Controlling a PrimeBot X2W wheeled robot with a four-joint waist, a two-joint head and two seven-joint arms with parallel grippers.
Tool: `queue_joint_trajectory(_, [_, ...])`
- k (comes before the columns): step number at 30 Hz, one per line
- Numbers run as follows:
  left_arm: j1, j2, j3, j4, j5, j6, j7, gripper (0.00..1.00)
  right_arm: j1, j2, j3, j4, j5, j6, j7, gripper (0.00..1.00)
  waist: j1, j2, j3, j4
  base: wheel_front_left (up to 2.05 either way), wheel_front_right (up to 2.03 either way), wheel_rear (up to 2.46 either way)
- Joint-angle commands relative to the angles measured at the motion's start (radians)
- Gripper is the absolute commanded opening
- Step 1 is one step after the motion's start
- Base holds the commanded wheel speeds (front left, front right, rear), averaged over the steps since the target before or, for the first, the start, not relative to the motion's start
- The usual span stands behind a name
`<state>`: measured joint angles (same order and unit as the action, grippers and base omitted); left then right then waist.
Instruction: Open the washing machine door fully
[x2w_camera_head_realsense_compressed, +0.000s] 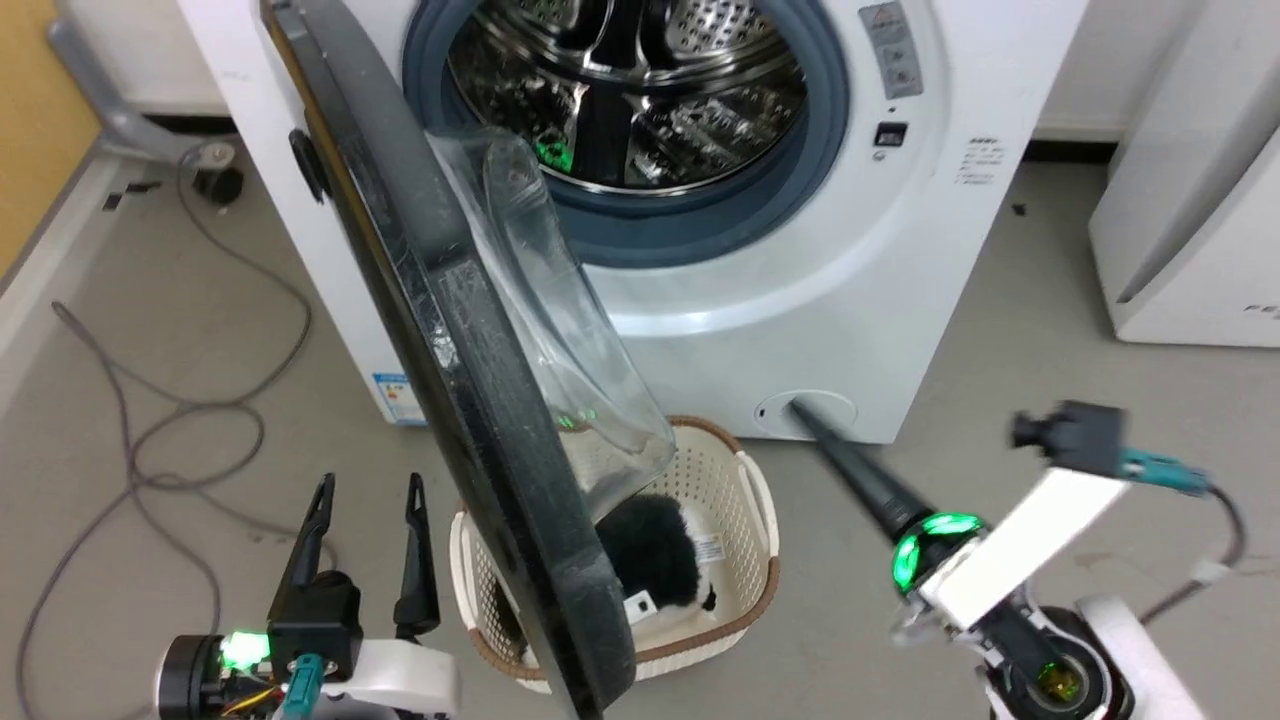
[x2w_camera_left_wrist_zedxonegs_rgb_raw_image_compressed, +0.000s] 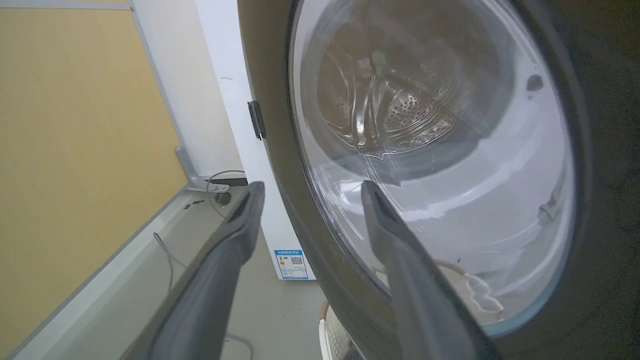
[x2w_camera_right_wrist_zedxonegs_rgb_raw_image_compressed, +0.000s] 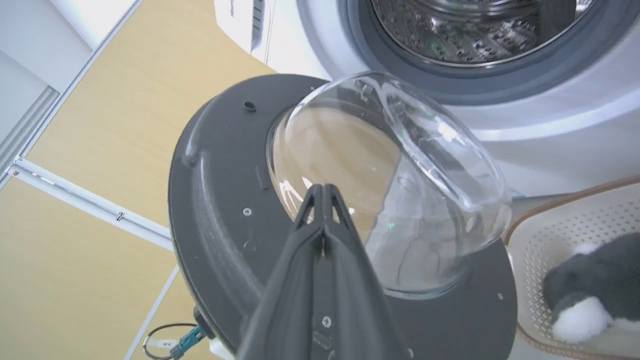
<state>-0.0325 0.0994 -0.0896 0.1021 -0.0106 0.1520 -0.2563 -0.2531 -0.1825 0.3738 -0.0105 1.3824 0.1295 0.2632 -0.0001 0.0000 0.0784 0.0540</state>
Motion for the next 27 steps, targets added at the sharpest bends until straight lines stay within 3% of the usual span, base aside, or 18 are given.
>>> queue_joint_trajectory(1, [0.018, 0.004, 0.003, 0.002, -0.005, 0.006, -0.006, 1.0, -0.01, -0.002, -0.013, -0.002, -0.034, 0.001, -0.07, 0.0, 0.0001, 0.0, -0.017, -0.012, 0.0, 0.0, 0.0])
queue_joint_trajectory(9, [0.05, 0.013, 0.021, 0.001, -0.009, 0.007, -0.006, 1.0, 0.0, -0.107, -0.039, 0.046, -0.309, 0.001, -0.464, 0.0, 0.0001, 0.0, -0.061, -0.043, 0.0, 0.0, 0.0])
queue_joint_trajectory(12, [0.063, 0.015, 0.031, -0.004, -0.01, 0.01, -0.006, 1.0, 0.005, -0.126, -0.05, 0.081, -0.461, 0.001, -0.515, 0.0, 0.0001, 0.0, -0.069, -0.054, 0.0, 0.0, 0.0])
queue_joint_trajectory(14, [0.07, 0.014, 0.036, -0.006, -0.011, 0.012, -0.006, 1.0, 0.004, -0.137, -0.074, 0.091, -0.634, 0.001, -0.523, 0.0, 0.0001, 0.0, -0.073, -0.061, 0.0, 0.0, 0.0])
queue_joint_trajectory(20, [0.08, 0.01, 0.041, -0.012, -0.01, 0.014, -0.006, 1.0, 0.068, -0.035, -0.21, 0.02, -1.006, 0.001, -0.525, 0.0, 0.0001, 0.0, -0.076, -0.071, 0.0, 0.0, 0.0])
queue_joint_trajectory(27, [0.076, 0.006, 0.037, -0.01, -0.007, 0.009, -0.006, 1.0, 0.168, 0.037, -0.281, 0.013, -1.216, 0.001, -0.525, 0.0, 0.0001, 0.0, -0.075, -0.066, 0.0, 0.0, 0.0])
